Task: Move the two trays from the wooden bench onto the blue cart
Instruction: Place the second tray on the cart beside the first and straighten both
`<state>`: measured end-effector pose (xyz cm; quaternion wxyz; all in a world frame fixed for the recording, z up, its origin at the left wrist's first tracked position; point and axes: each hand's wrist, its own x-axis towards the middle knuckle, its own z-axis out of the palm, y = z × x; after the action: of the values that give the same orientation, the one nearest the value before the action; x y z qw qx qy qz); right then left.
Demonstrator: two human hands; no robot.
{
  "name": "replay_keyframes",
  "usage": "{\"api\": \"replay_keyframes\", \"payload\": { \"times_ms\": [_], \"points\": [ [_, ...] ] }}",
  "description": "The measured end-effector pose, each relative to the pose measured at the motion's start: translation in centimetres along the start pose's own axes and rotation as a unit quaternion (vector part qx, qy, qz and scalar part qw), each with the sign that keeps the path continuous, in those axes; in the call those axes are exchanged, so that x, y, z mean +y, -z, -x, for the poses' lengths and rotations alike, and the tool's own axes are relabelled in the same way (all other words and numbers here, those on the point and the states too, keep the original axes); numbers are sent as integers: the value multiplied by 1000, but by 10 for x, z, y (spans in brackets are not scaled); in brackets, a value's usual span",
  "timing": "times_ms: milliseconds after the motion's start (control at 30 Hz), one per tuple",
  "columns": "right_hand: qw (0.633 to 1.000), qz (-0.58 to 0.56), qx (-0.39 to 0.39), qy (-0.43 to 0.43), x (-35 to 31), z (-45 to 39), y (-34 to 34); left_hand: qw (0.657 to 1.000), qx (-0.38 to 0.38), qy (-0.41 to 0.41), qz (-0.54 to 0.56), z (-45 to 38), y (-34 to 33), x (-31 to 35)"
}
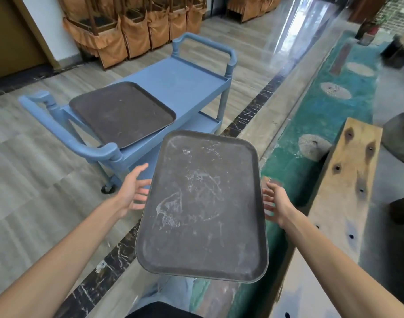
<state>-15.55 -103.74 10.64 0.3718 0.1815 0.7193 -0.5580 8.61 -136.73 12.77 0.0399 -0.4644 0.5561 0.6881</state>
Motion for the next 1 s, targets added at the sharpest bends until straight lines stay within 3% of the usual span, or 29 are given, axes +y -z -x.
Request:
{"api": "replay_keyframes", "payload": {
  "times_ms": [400,633,1000],
  "points": [
    [996,46,-8,73,-211,-159,-55,999,6,-47,22,-177,-35,179],
    [994,61,-28,85,-321,-224,-105,998,10,-44,38,-239,-12,267],
    [979,134,-102,119,-483,-344,-227,993,88,-39,75,-359,28,358]
  ]
}}
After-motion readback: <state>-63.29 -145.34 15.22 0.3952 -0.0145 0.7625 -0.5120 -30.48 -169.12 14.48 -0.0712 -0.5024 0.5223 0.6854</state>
